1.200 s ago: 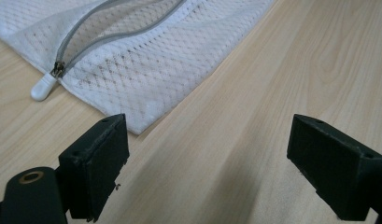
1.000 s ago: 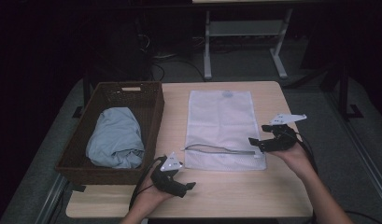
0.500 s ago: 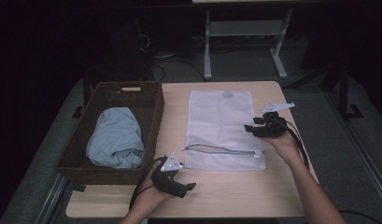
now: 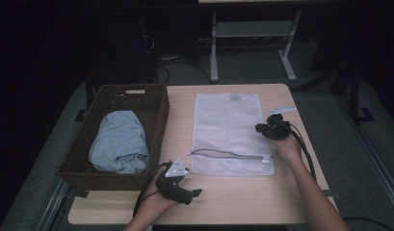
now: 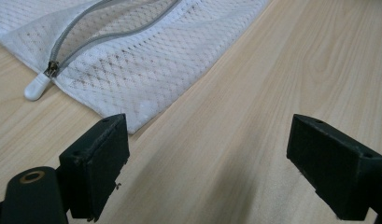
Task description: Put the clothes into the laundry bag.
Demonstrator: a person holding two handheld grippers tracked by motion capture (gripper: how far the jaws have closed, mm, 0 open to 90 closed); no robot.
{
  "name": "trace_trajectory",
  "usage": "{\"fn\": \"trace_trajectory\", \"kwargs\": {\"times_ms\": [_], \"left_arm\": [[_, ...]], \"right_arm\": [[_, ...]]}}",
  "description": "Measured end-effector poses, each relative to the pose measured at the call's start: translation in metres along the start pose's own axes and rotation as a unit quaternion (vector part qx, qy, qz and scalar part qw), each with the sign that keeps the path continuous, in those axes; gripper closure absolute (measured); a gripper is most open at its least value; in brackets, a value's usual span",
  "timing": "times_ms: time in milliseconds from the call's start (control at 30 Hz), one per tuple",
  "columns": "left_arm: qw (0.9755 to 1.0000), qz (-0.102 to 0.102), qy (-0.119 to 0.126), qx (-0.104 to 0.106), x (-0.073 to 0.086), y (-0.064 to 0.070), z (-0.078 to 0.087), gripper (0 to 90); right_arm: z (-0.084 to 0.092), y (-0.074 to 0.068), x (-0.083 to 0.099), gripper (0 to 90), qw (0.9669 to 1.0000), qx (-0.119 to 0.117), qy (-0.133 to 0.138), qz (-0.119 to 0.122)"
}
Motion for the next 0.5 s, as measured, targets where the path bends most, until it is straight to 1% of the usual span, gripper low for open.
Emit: {"fn": "trace_trajectory", "kwargs": {"times_ms": [67, 100, 200, 300, 433, 500], "left_arm": [[1.0, 0.0, 0.0, 0.0, 0.0, 0.0, 0.001, 12.5], [1.0, 0.0, 0.001, 0.0, 0.001, 0.0, 0.001, 12.5], [1.0, 0.001, 0.001, 0.0, 0.001, 0.001, 0.002, 12.5], [1.0, 0.001, 0.0, -0.001, 0.001, 0.0, 0.002, 12.5], [1.0, 0.002, -0.002, -0.001, 0.002, 0.0, 0.002, 12.5], [1.0, 0.002, -0.002, -0.001, 0.002, 0.0, 0.002, 12.5]], "right_arm": [[0.0, 0.004, 0.002, 88.9, 0.9999, 0.008, -0.001, -0.008], [0.0, 0.006, 0.002, 89.0, 0.9998, 0.012, 0.0, -0.014], [-0.001, 0.013, 0.006, 89.1, 0.9995, 0.023, -0.007, -0.02], [-0.005, 0.021, 0.013, 89.1, 0.9991, 0.033, -0.018, -0.018], [-0.007, 0.023, 0.015, 89.1, 0.999, 0.033, -0.022, -0.021], [-0.009, 0.024, 0.017, 89.1, 0.999, 0.031, -0.027, -0.018]]}}
Point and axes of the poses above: each handheld gripper's, and its own axes: z roughly backward along the jaws, x roughly out of its underside, y roughly to its right, the point moved 3 cm from there along -z, roughly forward along the jaws, and after that the axes turned 7 degrees about -x, right-handed, at the moved point
